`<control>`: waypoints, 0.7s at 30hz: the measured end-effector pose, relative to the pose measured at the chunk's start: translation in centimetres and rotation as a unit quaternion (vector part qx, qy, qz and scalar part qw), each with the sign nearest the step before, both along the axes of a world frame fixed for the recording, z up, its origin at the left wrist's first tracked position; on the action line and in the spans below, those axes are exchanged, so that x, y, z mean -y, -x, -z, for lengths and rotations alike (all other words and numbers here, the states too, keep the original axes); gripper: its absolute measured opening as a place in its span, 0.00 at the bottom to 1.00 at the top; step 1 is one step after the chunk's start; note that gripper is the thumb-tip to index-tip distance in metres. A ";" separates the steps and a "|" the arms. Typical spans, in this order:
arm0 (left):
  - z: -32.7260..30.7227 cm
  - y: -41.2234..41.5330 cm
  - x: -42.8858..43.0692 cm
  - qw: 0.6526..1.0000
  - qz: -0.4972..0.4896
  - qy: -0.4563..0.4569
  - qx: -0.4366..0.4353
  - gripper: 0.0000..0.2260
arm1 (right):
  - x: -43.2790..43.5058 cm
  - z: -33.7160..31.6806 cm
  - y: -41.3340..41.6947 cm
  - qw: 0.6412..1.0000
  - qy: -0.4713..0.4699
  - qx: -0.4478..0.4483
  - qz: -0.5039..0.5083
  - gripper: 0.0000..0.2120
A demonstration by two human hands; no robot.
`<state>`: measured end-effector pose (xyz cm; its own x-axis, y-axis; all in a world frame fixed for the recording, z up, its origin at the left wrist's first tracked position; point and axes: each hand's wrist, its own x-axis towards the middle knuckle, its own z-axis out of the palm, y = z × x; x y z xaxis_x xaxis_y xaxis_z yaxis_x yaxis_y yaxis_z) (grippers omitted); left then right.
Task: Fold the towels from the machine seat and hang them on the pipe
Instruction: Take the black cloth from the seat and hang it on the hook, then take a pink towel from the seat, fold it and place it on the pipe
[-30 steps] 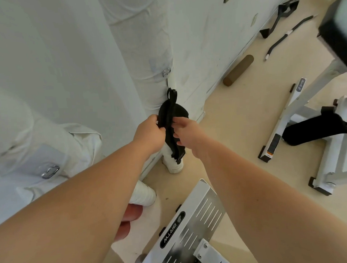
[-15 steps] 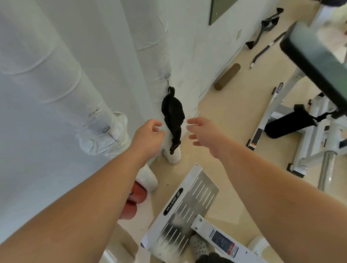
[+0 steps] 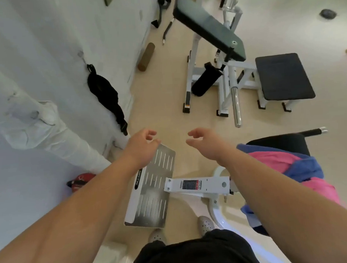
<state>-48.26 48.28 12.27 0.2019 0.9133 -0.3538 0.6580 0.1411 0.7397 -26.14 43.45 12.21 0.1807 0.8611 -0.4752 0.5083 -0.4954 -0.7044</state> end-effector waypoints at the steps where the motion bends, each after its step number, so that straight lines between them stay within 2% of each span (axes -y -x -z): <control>1: 0.2 -1.5 1.1 1.000 0.022 0.004 -0.003 0.14 | 1.7 0.4 -1.6 1.000 0.007 0.021 -0.006 0.19; 8: 4.1 -14.1 7.7 0.984 0.161 0.041 -0.067 0.18 | 11.8 4.8 -14.7 0.988 0.070 0.140 -0.005 0.22; 13: 7.5 -25.2 12.1 0.961 0.235 0.066 -0.133 0.19 | 17.6 7.1 -24.9 0.974 0.080 0.207 -0.038 0.10; 15: 8.6 -29.4 14.1 0.949 0.270 0.068 -0.148 0.19 | 19.7 8.4 -28.6 0.958 0.100 0.257 -0.072 0.15; 18: 9.8 -34.5 16.8 0.936 0.313 0.065 -0.145 0.14 | 22.5 10.2 -33.0 0.936 0.129 0.309 -0.109 0.20; 21: 11.1 -38.3 18.7 0.923 0.346 0.076 -0.149 0.16 | 24.9 11.3 -36.0 0.932 0.121 0.322 -0.113 0.22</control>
